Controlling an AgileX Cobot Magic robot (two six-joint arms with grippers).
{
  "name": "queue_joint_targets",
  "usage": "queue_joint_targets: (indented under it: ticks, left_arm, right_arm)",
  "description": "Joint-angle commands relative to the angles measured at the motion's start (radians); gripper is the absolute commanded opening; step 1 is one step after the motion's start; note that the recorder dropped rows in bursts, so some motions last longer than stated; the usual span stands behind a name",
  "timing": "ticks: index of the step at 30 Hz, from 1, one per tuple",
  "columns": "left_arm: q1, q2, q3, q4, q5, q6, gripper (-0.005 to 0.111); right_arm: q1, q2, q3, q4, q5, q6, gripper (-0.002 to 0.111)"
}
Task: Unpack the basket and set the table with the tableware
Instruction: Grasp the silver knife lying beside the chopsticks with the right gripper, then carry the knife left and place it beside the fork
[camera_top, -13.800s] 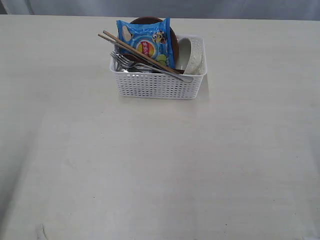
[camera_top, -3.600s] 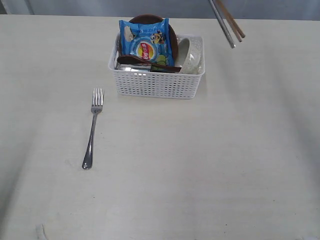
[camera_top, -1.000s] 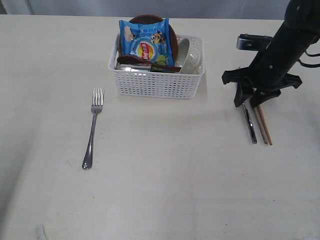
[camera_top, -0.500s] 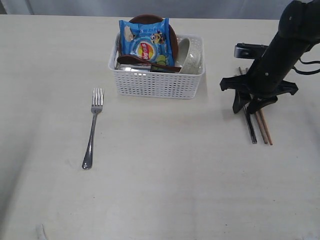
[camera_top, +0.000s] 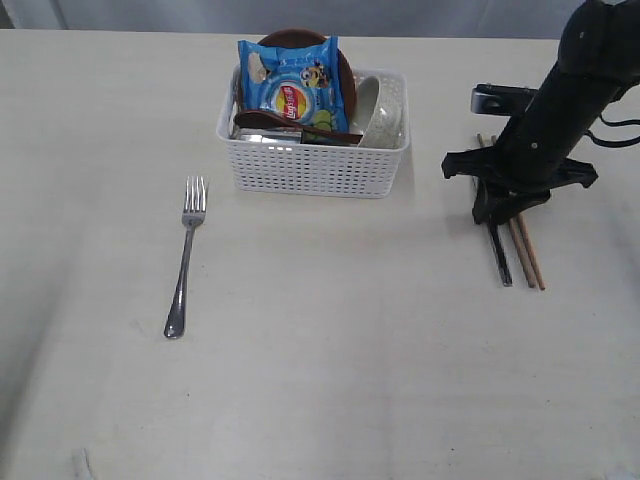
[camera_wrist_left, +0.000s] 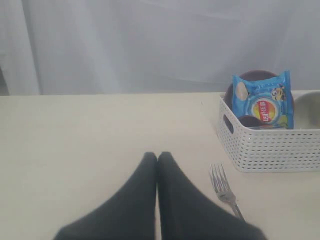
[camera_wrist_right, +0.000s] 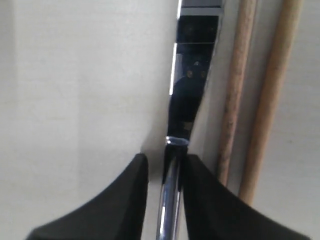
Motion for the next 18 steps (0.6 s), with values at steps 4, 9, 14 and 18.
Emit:
queue_joint_targets:
  ticks: [4, 9, 14, 18]
  left_arm:
    - [-0.001, -0.004, 0.003, -0.009, -0.011, 0.000, 0.000]
    - [-0.001, -0.004, 0.003, -0.009, -0.011, 0.000, 0.000]
    - [-0.001, -0.004, 0.003, -0.009, -0.011, 0.000, 0.000]
    - [-0.001, -0.004, 0.003, -0.009, -0.011, 0.000, 0.000]
  right_arm:
    - [0.009, 0.047, 0.013, -0.017, -0.049, 0.004, 0.012]
    - [0.089, 0.047, 0.013, -0.231, -0.067, 0.170, 0.007]
    - [0.155, 0.045, 0.013, -0.239, -0.071, 0.246, -0.001]
    - [0.155, -0.007, 0.013, -0.243, -0.041, 0.276, -0.001]
